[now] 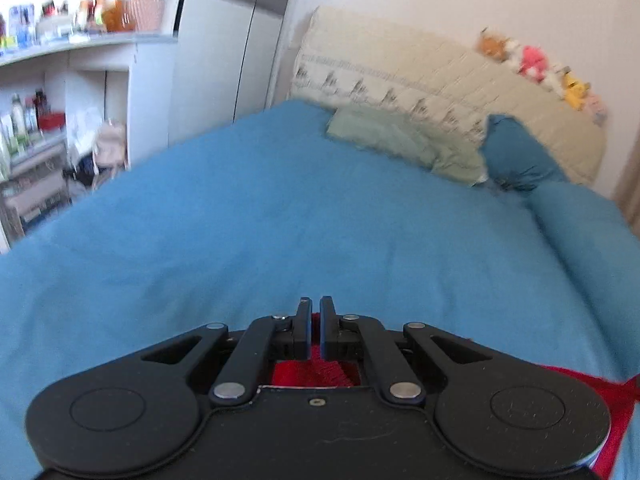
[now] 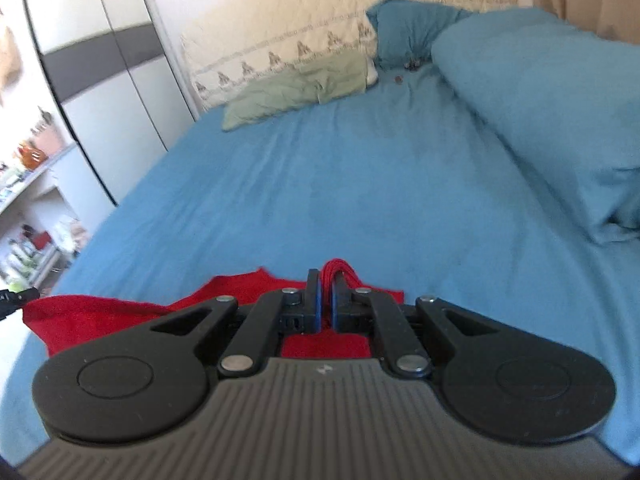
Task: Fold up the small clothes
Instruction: 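Lift the hem with both grippers and fold it toward the collar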
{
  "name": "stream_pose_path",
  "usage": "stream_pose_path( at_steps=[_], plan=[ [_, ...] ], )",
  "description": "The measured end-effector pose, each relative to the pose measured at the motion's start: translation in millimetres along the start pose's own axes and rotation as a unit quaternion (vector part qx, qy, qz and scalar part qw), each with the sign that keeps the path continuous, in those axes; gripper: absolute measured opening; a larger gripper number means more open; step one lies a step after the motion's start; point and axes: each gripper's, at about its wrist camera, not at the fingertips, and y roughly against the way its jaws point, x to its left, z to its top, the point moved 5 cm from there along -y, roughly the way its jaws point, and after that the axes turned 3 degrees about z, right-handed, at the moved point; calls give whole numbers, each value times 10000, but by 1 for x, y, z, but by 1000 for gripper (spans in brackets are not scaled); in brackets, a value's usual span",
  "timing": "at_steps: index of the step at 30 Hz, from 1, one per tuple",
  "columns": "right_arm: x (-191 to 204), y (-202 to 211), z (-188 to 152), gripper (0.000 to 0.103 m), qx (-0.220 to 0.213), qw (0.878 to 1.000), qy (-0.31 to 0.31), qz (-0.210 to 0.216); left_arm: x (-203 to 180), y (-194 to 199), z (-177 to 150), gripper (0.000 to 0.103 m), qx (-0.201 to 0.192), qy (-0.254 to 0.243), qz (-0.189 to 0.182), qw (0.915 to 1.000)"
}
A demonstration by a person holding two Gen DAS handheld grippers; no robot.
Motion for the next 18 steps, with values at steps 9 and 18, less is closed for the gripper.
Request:
stream_pose_path(
  at_steps=[9, 18],
  plan=[
    [-39, -132, -19, 20, 187, 9990, -219, -335, -5, -129, -46, 3, 261, -428, 577, 9971],
    [-46, -143, -34, 65, 85, 9992, -278, -277, -10, -125, -47, 62, 19, -767, 654, 9949]
  ],
)
